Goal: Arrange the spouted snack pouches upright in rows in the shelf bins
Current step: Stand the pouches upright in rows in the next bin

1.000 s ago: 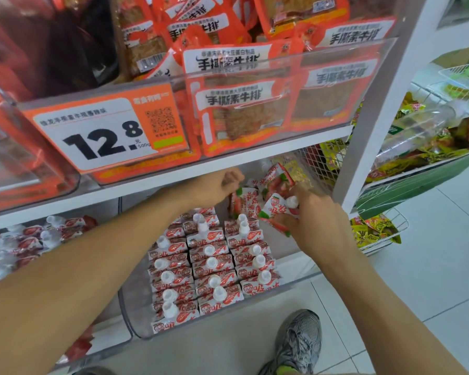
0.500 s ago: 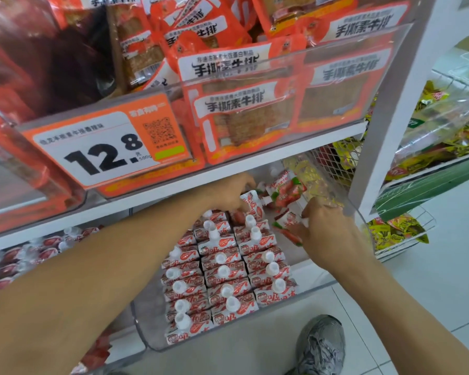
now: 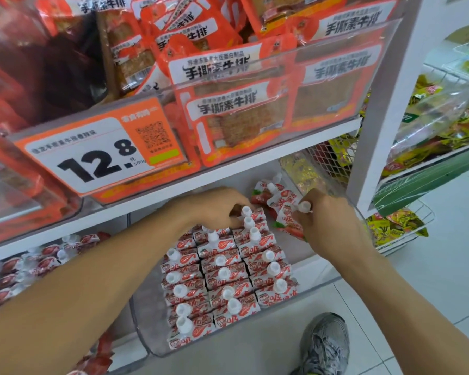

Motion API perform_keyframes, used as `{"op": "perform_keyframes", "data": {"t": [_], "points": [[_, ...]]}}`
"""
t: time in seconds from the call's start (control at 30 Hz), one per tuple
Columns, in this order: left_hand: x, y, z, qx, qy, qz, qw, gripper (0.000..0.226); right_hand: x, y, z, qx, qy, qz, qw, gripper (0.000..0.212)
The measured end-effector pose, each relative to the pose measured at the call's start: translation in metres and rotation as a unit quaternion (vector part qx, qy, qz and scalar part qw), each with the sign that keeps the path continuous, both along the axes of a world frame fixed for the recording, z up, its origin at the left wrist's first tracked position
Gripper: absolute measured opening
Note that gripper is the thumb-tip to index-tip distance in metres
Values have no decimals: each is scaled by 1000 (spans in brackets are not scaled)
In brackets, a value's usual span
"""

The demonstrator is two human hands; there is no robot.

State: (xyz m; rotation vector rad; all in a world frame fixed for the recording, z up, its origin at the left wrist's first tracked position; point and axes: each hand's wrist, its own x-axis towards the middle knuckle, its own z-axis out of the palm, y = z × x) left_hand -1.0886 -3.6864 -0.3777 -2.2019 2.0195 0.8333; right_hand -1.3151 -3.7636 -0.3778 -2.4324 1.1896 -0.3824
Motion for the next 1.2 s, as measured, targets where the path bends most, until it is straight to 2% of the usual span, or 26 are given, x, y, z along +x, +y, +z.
{"op": "perform_keyframes", "data": {"t": [0.13, 0.2, 0.27, 0.33, 0.4, 0.47, 0.53, 0.6, 0.67, 0.83, 0.87, 0.93, 0.97, 1.0, 1.03, 1.07, 1.13, 1.2], "points": [[-3, 10, 11, 48, 35, 34, 998, 41, 4, -5, 0, -9, -38, -2, 999, 20], [-6, 18, 14, 48, 42, 52, 997, 34, 11, -5, 2, -45, -102, 3, 994, 19], [-12, 29, 18, 4, 15, 64, 998, 20, 25, -5, 2, -82, -205, 20, 975, 12], [-18, 44, 20, -77, -34, 53, 995, 26, 41, -9, -4, -79, -267, 33, 960, 9], [-24, 62, 21, -131, -68, 60, 987, 39, 58, -13, -10, -54, -278, 49, 958, 12], [-32, 81, 21, -146, -76, 114, 980, 52, 73, -18, -15, 4, -249, 98, 963, 11], [-44, 100, 19, -122, -83, 174, 974, 61, 87, -21, -21, 71, -144, 184, 970, 8], [-50, 114, 12, -125, -74, 190, 971, 61, 99, -23, -23, 68, -13, 265, 962, 8], [-51, 119, 7, -144, -68, 194, 968, 60, 107, -29, -14, 59, 55, 304, 949, 7], [-49, 118, 1, -170, -77, 193, 963, 59, 109, -47, 6, 146, 143, 338, 919, 16], [-48, 118, 2, -169, -75, 190, 964, 59, 106, -48, 8, 184, 139, 328, 916, 23], [-46, 119, 2, -160, -68, 187, 967, 57, 97, -49, 15, 268, 71, 273, 921, 33], [-45, 119, 3, -155, -63, 189, 968, 57, 91, -52, 19, 249, 38, 250, 935, 32], [-44, 119, 3, -153, -61, 190, 968, 58, 86, -55, 22, 185, 36, 226, 956, 32], [-44, 119, 3, -151, -64, 190, 968, 58, 81, -58, 24, 107, 79, 226, 965, 35], [-45, 119, 3, -151, -67, 188, 968, 58, 77, -59, 23, 58, 143, 229, 961, 42], [-47, 119, 3, -151, -73, 187, 968, 61, 70, -54, 14, 32, 254, 243, 936, 59], [-51, 121, 6, -141, -77, 186, 969, 69, 66, -47, 1, 39, 264, 242, 933, 75]]}}
